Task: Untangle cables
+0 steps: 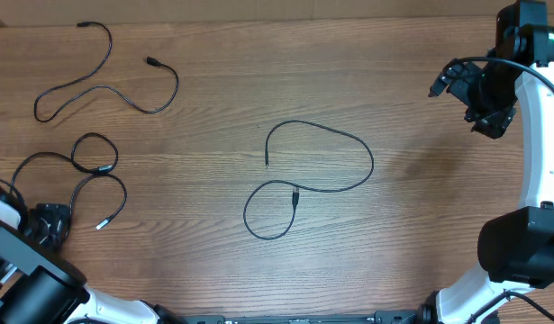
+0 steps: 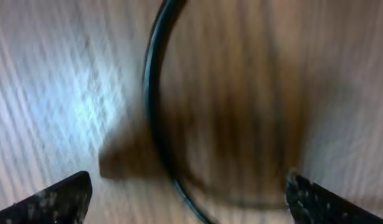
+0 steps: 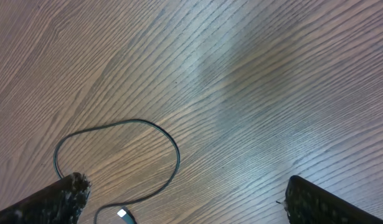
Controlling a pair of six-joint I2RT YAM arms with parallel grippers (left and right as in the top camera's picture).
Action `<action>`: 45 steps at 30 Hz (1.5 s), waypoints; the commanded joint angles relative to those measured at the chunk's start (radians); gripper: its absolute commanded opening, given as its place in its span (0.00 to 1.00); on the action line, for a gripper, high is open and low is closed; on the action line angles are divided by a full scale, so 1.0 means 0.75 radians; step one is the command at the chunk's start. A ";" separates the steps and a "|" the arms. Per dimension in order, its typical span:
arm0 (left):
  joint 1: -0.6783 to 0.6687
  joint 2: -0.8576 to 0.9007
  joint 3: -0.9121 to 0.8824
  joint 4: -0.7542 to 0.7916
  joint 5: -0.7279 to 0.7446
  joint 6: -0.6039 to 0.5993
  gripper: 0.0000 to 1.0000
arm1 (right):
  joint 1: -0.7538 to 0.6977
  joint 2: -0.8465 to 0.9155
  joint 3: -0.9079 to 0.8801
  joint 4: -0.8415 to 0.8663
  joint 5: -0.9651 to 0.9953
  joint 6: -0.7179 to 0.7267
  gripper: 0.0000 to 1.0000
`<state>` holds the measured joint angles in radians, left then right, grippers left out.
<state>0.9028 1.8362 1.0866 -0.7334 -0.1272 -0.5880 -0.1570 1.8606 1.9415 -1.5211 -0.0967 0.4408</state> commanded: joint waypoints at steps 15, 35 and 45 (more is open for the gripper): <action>0.009 0.194 -0.014 0.177 0.195 -0.033 0.50 | -0.003 -0.019 0.001 0.003 0.009 0.006 1.00; 0.009 0.194 0.424 0.140 0.404 0.095 0.04 | -0.003 -0.019 0.001 0.003 0.009 0.006 1.00; 0.007 0.197 0.497 0.159 0.641 0.095 0.06 | -0.003 -0.019 0.001 0.003 0.009 0.006 1.00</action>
<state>0.9115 1.9846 1.4487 -0.6346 0.2012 -0.5404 -0.1570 1.8606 1.9415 -1.5208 -0.0967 0.4408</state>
